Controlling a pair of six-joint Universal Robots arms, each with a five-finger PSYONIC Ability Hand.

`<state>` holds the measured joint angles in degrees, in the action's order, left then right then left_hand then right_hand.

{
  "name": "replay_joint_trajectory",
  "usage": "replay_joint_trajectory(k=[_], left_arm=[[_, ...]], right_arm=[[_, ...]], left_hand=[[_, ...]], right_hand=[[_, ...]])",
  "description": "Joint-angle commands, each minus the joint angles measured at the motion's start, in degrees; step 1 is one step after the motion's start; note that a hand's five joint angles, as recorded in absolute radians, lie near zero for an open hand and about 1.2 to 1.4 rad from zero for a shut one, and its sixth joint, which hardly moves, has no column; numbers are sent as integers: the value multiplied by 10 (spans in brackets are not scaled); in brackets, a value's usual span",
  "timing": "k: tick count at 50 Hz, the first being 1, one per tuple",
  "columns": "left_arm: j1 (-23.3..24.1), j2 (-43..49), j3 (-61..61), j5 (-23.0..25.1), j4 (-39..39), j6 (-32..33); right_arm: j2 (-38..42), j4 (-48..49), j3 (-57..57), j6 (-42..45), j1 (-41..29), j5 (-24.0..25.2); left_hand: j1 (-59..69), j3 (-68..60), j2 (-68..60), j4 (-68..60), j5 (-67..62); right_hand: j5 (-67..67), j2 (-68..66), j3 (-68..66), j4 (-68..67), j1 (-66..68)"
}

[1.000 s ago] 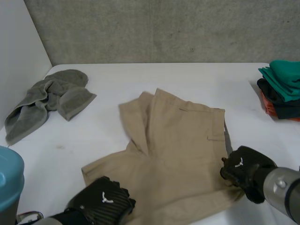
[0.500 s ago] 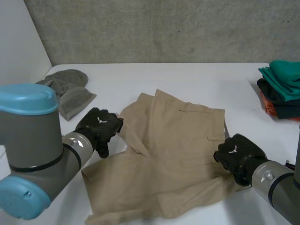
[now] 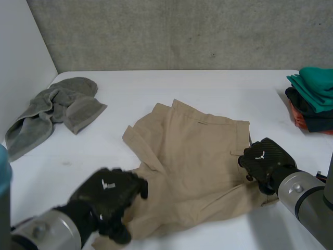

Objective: Fold the laundry.

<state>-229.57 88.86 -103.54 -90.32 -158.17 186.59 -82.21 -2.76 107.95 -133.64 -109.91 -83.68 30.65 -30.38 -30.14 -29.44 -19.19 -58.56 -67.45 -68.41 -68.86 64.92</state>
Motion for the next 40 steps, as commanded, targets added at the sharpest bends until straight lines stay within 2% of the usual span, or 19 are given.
replay_joint_trajectory(k=[1, 4, 6, 7, 8, 11, 17, 21, 23, 24, 26, 31, 40], left_arm=[[4, 57, -27, -10, -59, 5], [-3, 82, -28, -32, -104, 11], [-8, 99, -25, -49, -125, 13], [-9, 110, -23, -56, -136, 17], [-9, 127, -19, -72, -156, 25], [-10, 144, -12, -83, -177, 45], [9, 145, -12, -82, -175, 83], [30, 127, -17, -81, -155, 84], [40, 107, -22, -86, -148, 83], [43, 102, -24, -86, -148, 82], [46, 85, -32, -87, -144, 81], [47, 46, -54, -88, -130, 79], [59, 1, -80, -86, -84, 36]], right_arm=[[-1, -1, 2, -2, -1, 0], [-1, -1, 3, -2, 0, 0], [-1, -1, 3, -2, 1, -1], [-1, -1, 3, -2, 1, -2], [-1, -2, 3, -2, 1, -3], [-1, -4, 8, -2, 2, -7], [-32, -29, 32, 7, 4, -4], [-50, -48, 44, -2, 23, 8], [-51, -48, 48, -3, 33, 16], [-51, -53, 56, -2, 40, 31], [-51, -54, 60, 0, 45, 44], [-55, -73, 68, 8, 72, 84], [-81, -124, 95, 54, 96, 109]], left_hand=[[14, -17, -19, -26, -29], [33, -35, -38, -45, -47], [91, -94, -96, -103, -106], [145, -148, -150, -157, -160], [280, -283, -286, -293, -295], [493, -496, -498, -505, -507], [493, -496, -499, -506, -508], [493, -496, -499, -506, -508], [323, -326, -328, -335, -338], [257, -260, -262, -269, -272], [93, -95, -98, -105, -107], [90, -93, -95, -102, -105], [90, -93, -95, -102, -105]], right_hand=[[-114, -126, -116, -111, 151], [-114, -126, -116, -111, 151], [-114, -126, -116, -111, 151], [-114, -126, -116, -111, 151], [-114, -126, -116, -111, 151], [-114, -126, -116, -111, 151], [-114, -126, -116, -111, 151], [-107, -118, -108, -104, 143], [126, 115, 124, 129, -90], [300, 289, 299, 303, -264], [314, 303, 312, 317, -277], [322, 311, 321, 325, -286], [321, 310, 319, 324, -284]])
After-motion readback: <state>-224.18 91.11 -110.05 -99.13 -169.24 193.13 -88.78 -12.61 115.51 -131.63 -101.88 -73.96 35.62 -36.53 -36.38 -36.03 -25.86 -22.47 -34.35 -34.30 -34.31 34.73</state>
